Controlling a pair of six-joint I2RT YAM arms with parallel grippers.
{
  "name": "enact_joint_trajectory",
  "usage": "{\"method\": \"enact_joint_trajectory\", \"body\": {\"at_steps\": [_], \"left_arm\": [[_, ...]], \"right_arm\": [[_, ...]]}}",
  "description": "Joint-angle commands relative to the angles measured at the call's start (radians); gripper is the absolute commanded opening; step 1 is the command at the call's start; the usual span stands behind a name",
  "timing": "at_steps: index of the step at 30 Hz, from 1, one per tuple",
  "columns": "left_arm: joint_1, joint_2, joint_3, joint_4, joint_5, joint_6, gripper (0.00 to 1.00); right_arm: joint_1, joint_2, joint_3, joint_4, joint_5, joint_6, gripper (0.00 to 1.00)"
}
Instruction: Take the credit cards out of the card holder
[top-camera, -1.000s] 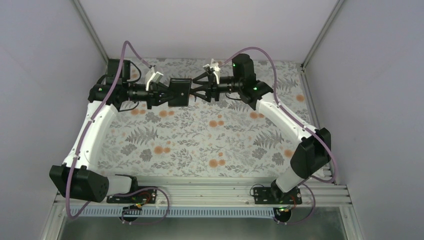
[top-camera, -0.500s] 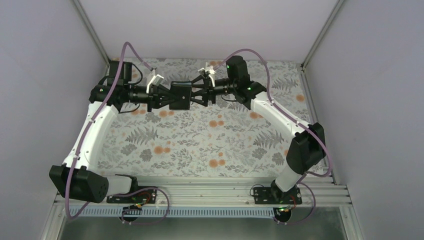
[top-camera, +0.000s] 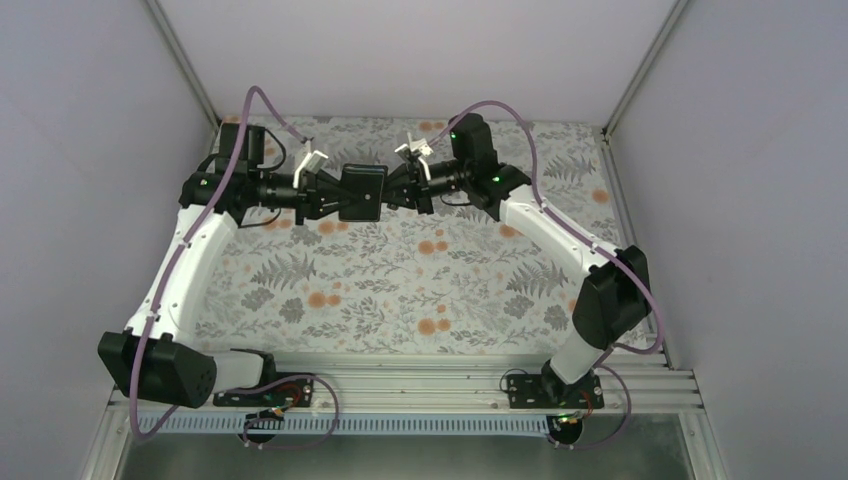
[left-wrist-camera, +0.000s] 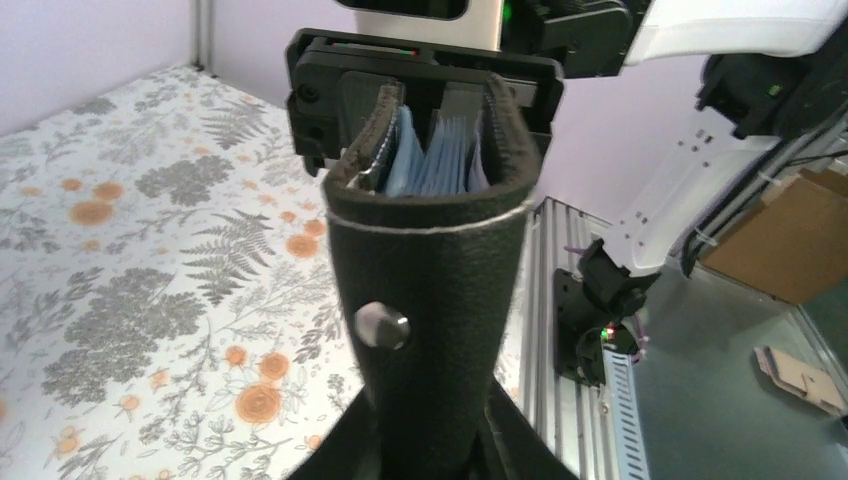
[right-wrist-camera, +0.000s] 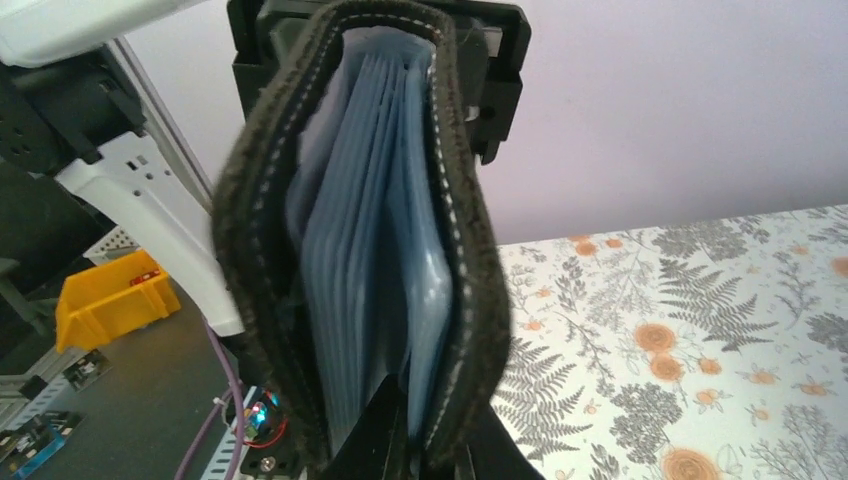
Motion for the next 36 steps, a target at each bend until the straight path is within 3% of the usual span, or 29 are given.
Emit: {"method": "enact_joint_trajectory", "body": {"at_steps": [1,3,5,8,13,18,30,36], "left_arm": [[-0.006,-0.001,-0.022,0.13,-0.109,-0.084,0.38],[-0.006,-0.001,-0.024,0.147,-0.163,-0.1,0.61],[-0.006,-0.001,-0.024,0.163,-0.205,-0.118,0.8],[-0.005,0.001,-0.027,0.197,-0.313,-0.164,0.99],[-0.005,0.005,-0.056,0.244,-0.552,-0.199,1.0],[-0.006,0.008,-0.07,0.248,-0.499,-0.195,1.0],[-0.006,0.009,-0.06,0.247,-0.488,-0.203,1.0],[0.0,-0.001,-0.043,0.247,-0.678,-0.199,0.99]], "right_arm": [[0.03,-0.045,-0.013,0.056,0.054,0.076,0.04],[0.03,-0.045,-0.01,0.062,0.19,0.156,0.04],[0.03,-0.03,0.013,0.024,0.421,0.272,0.04],[0.03,-0.006,0.055,-0.076,0.713,0.421,0.04],[0.098,-0.026,0.045,-0.116,0.946,0.506,0.04],[0.181,-0.032,0.071,-0.118,1.045,0.517,0.04],[0.244,0.04,0.179,-0.152,1.006,0.484,0.04],[0.23,0.01,0.17,-0.152,0.946,0.444,0.04]]}}
